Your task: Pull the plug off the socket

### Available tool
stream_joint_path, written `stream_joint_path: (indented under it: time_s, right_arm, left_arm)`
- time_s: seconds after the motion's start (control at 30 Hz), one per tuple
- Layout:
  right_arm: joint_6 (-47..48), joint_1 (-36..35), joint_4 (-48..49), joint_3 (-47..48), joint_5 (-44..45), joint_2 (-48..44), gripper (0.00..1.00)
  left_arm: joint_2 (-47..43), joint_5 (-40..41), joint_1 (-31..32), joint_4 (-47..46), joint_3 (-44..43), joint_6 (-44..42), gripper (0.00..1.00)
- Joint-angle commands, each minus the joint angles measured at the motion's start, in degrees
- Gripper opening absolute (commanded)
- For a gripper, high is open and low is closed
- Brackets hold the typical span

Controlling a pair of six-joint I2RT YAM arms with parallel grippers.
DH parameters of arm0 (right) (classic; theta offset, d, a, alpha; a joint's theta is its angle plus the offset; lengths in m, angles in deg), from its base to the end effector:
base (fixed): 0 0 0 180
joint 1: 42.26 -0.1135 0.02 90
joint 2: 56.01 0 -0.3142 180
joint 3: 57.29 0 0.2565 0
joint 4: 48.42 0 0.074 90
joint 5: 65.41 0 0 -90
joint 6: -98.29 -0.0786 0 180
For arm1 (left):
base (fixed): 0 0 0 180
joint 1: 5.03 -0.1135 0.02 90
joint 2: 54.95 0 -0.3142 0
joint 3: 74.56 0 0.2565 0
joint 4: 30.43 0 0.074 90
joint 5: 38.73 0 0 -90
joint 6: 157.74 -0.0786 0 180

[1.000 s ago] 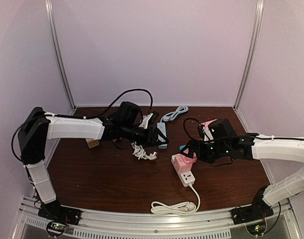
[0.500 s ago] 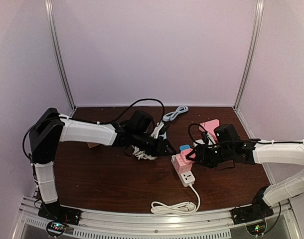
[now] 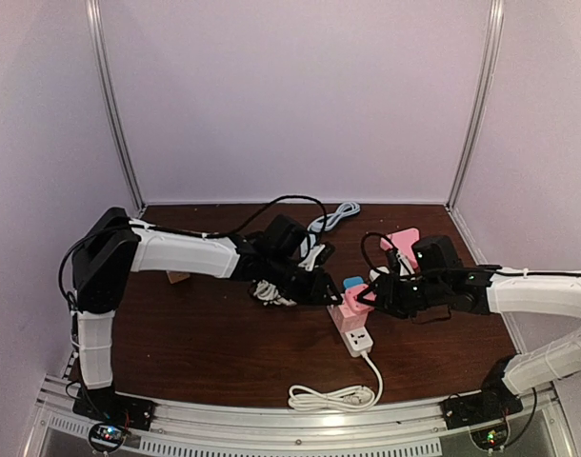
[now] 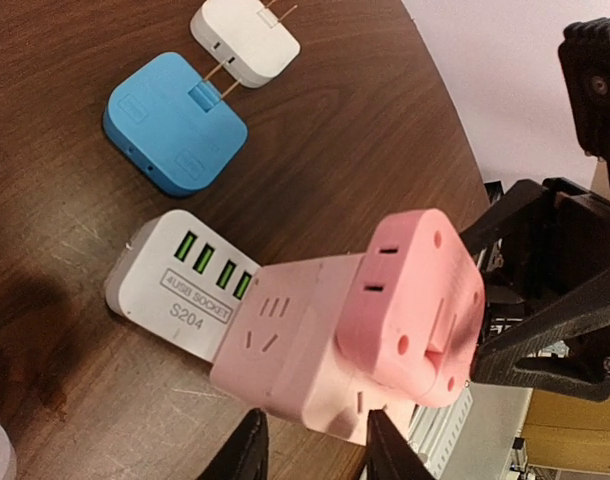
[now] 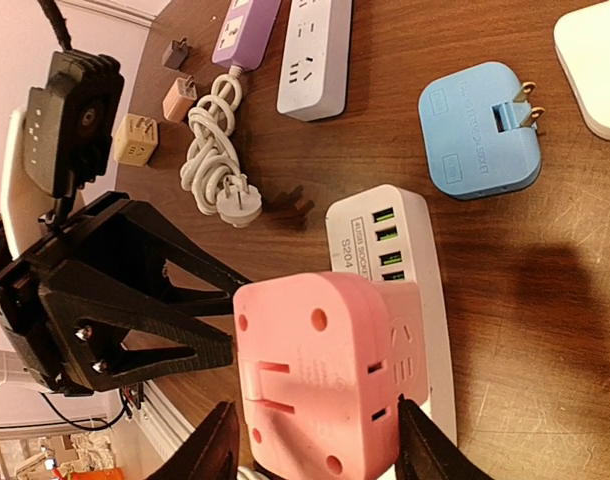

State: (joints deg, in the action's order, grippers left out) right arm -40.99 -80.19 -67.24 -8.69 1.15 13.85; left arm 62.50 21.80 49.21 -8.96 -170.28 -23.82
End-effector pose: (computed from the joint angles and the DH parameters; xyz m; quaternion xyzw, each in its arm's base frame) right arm 0.1880 0.1861 0.2214 0.0025 0.8918 0.4183 0.1722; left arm 0.2649 -0.4340 0.1999 0.1804 0.8749 -0.4431 0.0752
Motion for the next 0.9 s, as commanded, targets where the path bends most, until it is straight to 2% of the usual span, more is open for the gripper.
stream_joint_path:
  time_s: [0.0, 0.2, 0.27, 0.4, 0.6, 0.77, 0.87]
  right_arm:
    - [0.8, 0.2, 1.2, 1.6, -0.7, -1.5, 0.50]
    - [0.9, 0.2, 2.1, 1.4, -0.9, -1.4, 0.42]
    - [0.5, 0.2, 2.5, 1.0, -1.3, -1.2, 0.34]
    - [0.7, 0.2, 2.7, 0.8, -1.0, -1.5, 0.29]
    - [0.4, 0.2, 3.9, 0.3, -1.4, -1.8, 0.35]
    - [0.1, 0.0, 5.2, 0.1, -2.0, -1.8, 0.28]
    - [-0.1, -0.2, 5.1, -0.1, -2.0, -1.8, 0.29]
  left_arm:
    - [1.4, 1.2, 0.4, 2.4, -2.4, -1.9, 0.32]
    - [2.4, 1.6, 0.4, 4.8, -4.3, -2.7, 0.32]
    - [2.6, 1.7, 0.4, 5.0, -4.5, -2.7, 0.32]
    - [2.9, 1.6, 0.4, 5.2, -4.7, -2.7, 0.31]
    - [3.2, 1.8, 0.5, 5.2, -4.9, -2.5, 0.31]
    - [3.3, 2.0, 0.6, 5.5, -5.2, -2.6, 0.29]
    - [3.3, 2.0, 0.6, 5.5, -5.2, -2.6, 0.28]
